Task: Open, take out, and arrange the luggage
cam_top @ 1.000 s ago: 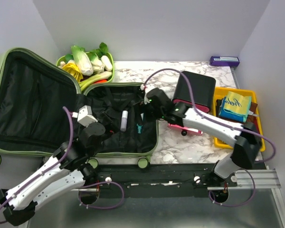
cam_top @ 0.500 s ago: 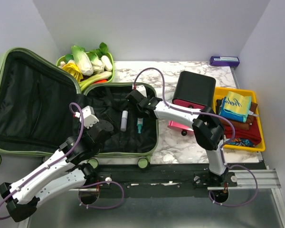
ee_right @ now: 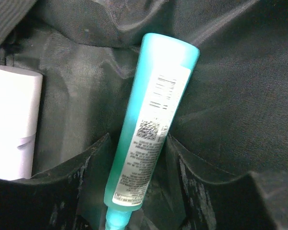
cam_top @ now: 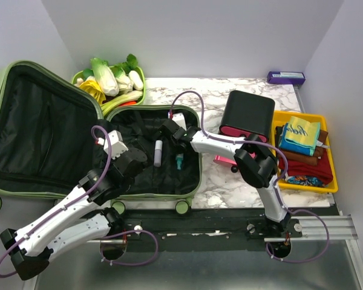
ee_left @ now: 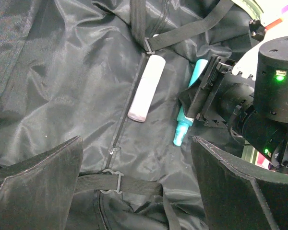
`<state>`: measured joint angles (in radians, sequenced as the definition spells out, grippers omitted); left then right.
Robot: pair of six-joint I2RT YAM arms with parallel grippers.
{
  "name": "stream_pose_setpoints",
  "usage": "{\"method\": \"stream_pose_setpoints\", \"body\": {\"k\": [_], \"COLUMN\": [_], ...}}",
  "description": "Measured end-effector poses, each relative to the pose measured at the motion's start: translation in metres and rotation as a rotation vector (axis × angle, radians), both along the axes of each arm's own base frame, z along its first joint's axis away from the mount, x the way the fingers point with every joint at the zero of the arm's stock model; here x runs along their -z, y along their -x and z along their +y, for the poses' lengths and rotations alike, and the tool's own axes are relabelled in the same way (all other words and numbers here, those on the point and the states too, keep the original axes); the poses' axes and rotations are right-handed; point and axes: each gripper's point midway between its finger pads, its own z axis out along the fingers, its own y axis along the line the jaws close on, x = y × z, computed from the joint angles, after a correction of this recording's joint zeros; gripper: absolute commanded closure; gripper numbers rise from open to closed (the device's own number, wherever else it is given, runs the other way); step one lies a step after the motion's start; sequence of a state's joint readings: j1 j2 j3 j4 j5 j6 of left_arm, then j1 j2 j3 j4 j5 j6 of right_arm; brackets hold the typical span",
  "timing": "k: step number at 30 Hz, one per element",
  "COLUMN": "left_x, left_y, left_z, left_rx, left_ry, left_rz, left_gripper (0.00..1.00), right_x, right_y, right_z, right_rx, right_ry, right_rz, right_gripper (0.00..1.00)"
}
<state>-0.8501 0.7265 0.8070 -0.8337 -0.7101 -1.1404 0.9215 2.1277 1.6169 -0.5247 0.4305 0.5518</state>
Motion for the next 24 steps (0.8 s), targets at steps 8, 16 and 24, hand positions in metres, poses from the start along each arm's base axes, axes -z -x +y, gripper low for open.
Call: {"method": "stream_pose_setpoints", "body": {"k": [8, 16, 24], "left_x": [0.004, -0.001, -0.002], "left_y": [-0.002, -0.004, -0.004], "left_z": [-0.001, -0.004, -0.005], "left_rx": [-0.004, -0.001, 0.004], "left_ry": [-0.013, 0.010, 0.018], "left_rz": [0.012, -0.006, -0.008], "left_gripper": [0.01, 0.01, 0.01], "right_x": [0.008, -0.047, -0.202], "right_y": [-0.001, -0.005, -0.006], "right_z": [0.000, 0.007, 0.006], "right_rx": [-0.013, -0.120, -0.267], "right_ry": [0.018, -0.065, -0.242], "right_rz": [0.004, -0.108, -0.423], "right_gripper": [0.94, 0.99, 0.99]}}
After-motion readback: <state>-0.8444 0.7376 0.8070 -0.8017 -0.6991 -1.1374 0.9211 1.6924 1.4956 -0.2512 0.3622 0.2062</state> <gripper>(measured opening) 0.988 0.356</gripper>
